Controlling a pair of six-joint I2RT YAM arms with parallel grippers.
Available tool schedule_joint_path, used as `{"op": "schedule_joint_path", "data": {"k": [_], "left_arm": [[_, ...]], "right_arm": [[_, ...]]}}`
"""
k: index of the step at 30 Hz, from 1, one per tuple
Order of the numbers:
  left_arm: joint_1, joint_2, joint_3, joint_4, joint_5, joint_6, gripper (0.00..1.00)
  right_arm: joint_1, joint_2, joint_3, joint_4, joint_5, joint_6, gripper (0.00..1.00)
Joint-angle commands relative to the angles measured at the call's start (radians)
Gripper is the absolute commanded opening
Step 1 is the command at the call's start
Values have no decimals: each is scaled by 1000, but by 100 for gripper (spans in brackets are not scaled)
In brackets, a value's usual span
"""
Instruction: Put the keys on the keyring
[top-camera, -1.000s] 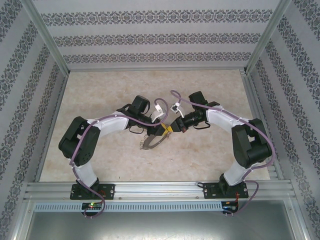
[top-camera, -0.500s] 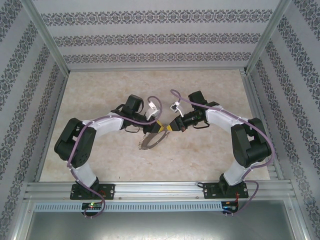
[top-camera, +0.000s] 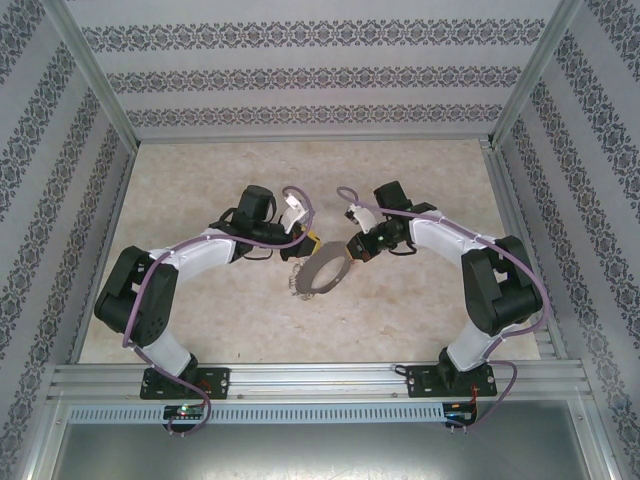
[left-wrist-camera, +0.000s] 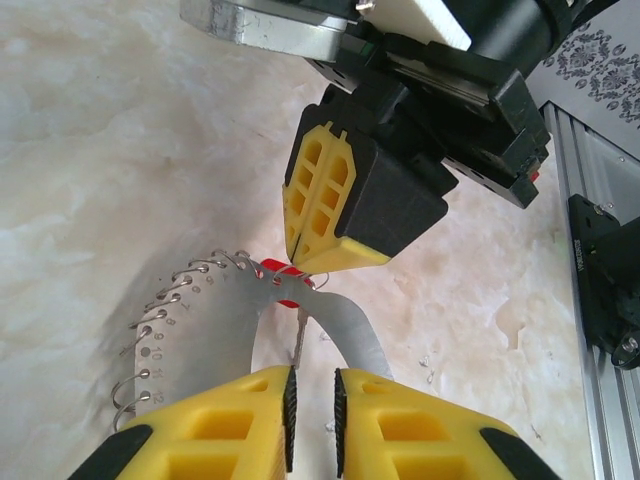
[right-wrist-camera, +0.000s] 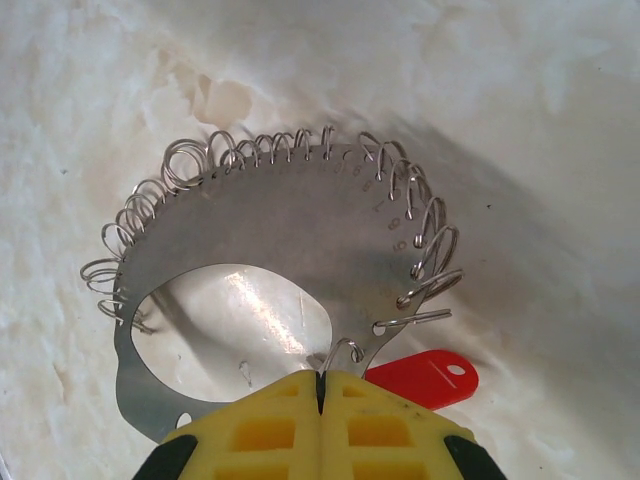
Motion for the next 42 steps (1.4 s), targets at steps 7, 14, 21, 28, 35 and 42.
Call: {"op": "schedule_joint_path", "data": {"k": [7, 14, 21, 28, 35, 42], "left_arm": [[5, -18, -24, 48, 28, -11, 27], [4, 32, 16, 26, 107, 9, 27], [9, 91, 46, 62, 173, -3, 27], [32, 130, 72, 81, 254, -17, 27], [36, 133, 72, 131, 283, -36, 27], [37, 140, 61, 224, 294, -78, 27]], "right_arm": [[-7, -30, 15, 58, -256, -34, 0], [-17, 42, 91, 25, -512, -80, 0], [-17, 82, 113, 26, -553, -85, 0], [-24, 82, 117, 19, -583, -99, 0], [-33, 91, 116, 16, -600, -107, 0], [-35, 105, 128, 11, -620, -112, 0]]}}
